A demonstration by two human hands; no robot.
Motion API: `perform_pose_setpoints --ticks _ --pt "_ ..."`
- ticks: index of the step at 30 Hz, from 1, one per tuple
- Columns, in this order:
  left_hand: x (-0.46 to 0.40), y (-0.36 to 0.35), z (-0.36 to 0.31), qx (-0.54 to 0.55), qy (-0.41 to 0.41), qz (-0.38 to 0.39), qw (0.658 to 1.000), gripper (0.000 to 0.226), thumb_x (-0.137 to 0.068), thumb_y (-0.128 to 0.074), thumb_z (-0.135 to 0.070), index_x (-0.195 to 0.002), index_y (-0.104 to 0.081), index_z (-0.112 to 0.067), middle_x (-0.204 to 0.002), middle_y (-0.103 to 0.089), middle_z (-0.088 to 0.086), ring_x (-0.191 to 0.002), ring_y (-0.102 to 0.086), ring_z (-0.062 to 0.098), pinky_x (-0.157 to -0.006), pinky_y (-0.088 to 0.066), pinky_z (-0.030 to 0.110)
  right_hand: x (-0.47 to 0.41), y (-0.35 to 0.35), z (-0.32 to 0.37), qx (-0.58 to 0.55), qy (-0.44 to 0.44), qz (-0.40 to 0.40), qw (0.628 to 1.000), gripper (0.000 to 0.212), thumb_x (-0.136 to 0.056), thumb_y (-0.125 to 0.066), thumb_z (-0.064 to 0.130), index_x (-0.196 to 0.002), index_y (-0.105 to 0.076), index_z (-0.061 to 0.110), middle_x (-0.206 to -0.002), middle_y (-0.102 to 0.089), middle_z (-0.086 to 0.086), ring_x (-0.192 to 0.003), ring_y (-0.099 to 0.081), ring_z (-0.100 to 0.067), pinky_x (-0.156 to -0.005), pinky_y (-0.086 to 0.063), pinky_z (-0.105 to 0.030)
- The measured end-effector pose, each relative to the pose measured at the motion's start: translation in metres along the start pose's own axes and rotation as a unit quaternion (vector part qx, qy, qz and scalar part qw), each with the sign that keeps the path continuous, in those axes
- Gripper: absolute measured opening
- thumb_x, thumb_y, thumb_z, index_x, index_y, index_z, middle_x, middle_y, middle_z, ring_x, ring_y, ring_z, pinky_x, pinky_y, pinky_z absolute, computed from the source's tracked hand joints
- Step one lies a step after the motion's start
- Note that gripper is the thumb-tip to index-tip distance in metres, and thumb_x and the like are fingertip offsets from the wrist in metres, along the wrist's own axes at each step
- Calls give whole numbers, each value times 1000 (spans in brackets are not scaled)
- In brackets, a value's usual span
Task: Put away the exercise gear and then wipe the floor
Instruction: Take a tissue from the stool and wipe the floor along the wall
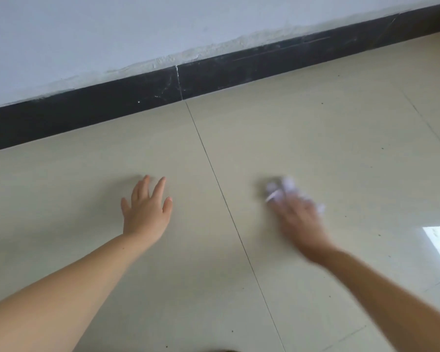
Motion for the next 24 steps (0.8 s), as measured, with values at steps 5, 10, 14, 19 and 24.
perform_pose_setpoints --ticks 5,10,14,19,24 --pt "-7 -7 -22 24 -5 10 1000 55 -100 -31 -34 -150 -10 -31 -159 -1 1 -146 0 20 -114 -9 53 -57 11 -102 -136 -404 52 903 60 -95 -23 18 -152 -10 28 -161 -2 -3 -146 3 -32 -115 -7 -56" --pt "-5 -12 -19 4 -1 3 1000 64 -93 -39 -17 -150 -10 -25 -159 4 0 -146 2 17 -115 -9 50 -122 -11 138 -127 60 27 990 86 -62 -13 -1 -136 -52 18 -150 -34 -15 -135 -33 -45 -106 -30 -56" --pt "-3 -13 -15 -34 -19 15 999 72 -90 -41 -15 -150 -3 -25 -158 12 1 -146 8 16 -115 -10 47 -126 9 151 -143 279 88 945 87 -73 -31 -17 -147 -34 28 -159 -18 -1 -147 -3 -28 -118 1 -43" --pt "-2 -11 -17 -70 -45 4 997 73 -91 -41 -13 -151 -1 -25 -159 9 4 -147 5 18 -114 -14 48 -172 36 -69 -128 -169 39 977 47 -100 -36 27 -146 -30 34 -157 -17 -3 -141 -17 -21 -109 -12 -43" --pt "-4 -6 -18 -95 -59 11 994 75 -89 -42 -9 -150 -2 -26 -159 8 4 -147 2 17 -113 -17 46 -207 20 -95 -113 -382 78 914 76 -86 -31 -4 -149 -14 36 -158 -5 4 -144 2 -32 -112 -11 -60"
Point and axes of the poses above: each hand's wrist, its own x-axis away from the middle knuckle, its own y-axis out of the back of the hand, z = x × y, the point moved 9 cm from there along -x, towards the middle knuckle
